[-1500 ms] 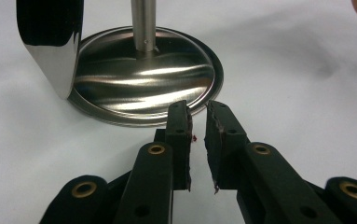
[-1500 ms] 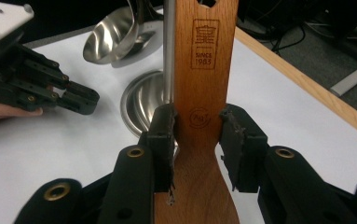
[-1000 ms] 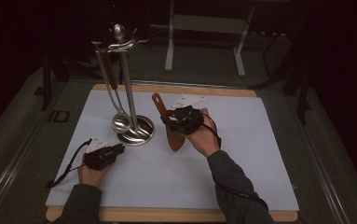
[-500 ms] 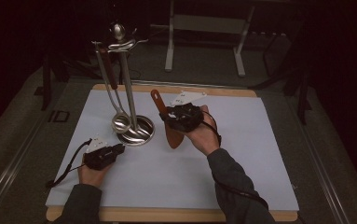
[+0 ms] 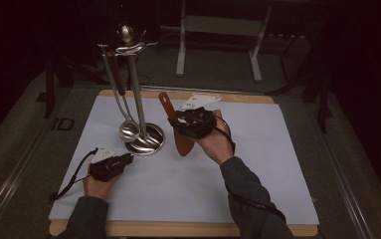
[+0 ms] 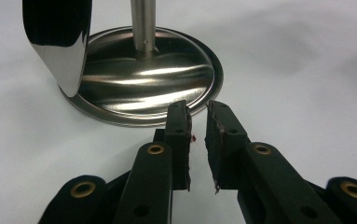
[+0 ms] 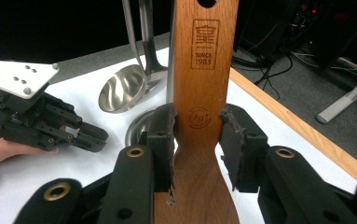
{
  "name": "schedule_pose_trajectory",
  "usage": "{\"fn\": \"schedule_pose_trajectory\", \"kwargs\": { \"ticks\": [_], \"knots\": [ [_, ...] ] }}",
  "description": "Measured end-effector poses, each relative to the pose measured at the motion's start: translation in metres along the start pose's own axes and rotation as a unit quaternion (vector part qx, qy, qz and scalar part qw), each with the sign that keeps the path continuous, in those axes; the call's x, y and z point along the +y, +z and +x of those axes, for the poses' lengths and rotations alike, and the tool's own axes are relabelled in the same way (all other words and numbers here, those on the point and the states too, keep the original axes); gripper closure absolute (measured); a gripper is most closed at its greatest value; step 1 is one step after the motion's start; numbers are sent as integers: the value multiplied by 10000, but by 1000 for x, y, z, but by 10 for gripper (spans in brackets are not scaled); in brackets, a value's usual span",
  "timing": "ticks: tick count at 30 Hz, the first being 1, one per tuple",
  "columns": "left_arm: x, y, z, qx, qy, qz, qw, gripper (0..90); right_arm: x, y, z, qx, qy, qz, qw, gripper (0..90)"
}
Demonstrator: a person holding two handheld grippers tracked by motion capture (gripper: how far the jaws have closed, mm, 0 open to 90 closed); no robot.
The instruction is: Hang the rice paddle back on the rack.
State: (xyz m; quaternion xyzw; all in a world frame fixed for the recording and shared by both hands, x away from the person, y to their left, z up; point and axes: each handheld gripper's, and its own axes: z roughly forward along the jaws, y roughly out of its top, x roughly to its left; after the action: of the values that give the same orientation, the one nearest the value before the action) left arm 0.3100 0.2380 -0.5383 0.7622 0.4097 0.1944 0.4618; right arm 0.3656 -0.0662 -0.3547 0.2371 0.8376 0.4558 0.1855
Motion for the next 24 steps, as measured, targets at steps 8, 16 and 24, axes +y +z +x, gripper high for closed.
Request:
{"fn": "schedule_pose_trajectory", "kwargs": {
  "ticks": [8,16,24],
  "knots": [
    [0,0,0,-1,-6,0,10000,794,5,-1,1,6,-31,-38,10000,663],
    [0,0,0,-5,-5,2,10000,794,8,-2,2,0,-45,-84,10000,663],
    [0,0,0,-5,-2,2,10000,794,12,-3,3,-16,-66,-105,9999,663]
  ]
}}
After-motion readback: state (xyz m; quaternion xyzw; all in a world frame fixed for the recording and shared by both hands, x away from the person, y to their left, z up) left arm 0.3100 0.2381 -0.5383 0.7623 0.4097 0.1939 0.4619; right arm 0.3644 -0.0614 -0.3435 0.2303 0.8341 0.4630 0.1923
